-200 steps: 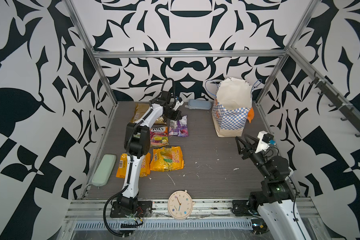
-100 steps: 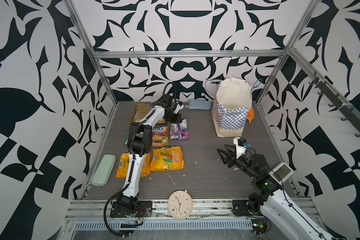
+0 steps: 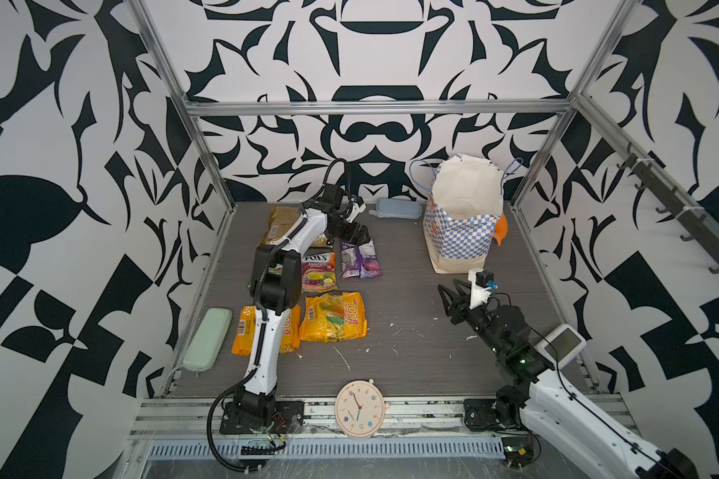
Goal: Take the snacks out of the paper bag
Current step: Place the snack at the top-center of the table, then move the snack to the center of the table.
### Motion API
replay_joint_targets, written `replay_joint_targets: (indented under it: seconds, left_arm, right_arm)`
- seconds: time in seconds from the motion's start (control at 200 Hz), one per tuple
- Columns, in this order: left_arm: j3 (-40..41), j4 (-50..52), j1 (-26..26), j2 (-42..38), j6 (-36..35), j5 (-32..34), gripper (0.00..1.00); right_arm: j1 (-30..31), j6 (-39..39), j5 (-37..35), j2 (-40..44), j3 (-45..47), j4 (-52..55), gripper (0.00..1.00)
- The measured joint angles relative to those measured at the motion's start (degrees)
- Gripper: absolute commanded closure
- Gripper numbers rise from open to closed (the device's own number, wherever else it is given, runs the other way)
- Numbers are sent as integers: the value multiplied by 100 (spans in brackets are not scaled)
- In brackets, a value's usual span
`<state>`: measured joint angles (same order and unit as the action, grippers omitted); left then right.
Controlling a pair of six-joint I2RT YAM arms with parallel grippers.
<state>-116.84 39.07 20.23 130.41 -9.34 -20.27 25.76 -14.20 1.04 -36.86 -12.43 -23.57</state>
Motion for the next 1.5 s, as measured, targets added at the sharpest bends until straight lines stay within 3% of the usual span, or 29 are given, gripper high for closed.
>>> replay_joint_targets:
  seconds: [0.07,0.33,0.46,0.76,0.9,1.23,1.33,1.5]
  left_arm:
    - [68,-146,96,-332,101,308,0]
    - [-90,-490,1165,-295,468,2022,0]
    - [-120,-494,1217,225,654,2424,0]
    - [-120,-533,870,723,844,2516,0]
    - [-26,-726,903,723,861,2485,7]
    - [1394,-1384,968,146,599,2341,14]
    - [1572,-1434,975,4,511,2339,14]
    - [1694,-1484,979,-190,302,2358,1]
  right_arm:
    - [0,2,-116,-83,0,-33,47]
    - [2,0,-243,-337,0,-173,47]
    - [13,22,-236,-323,-42,-131,48]
    - [22,87,-293,-4,-70,-24,48]
    - [22,94,-341,-7,-70,7,48]
    - [22,190,-450,-140,-179,7,48]
    - [22,195,-452,-227,-188,-11,49]
    - [22,212,-474,-306,-190,-28,49]
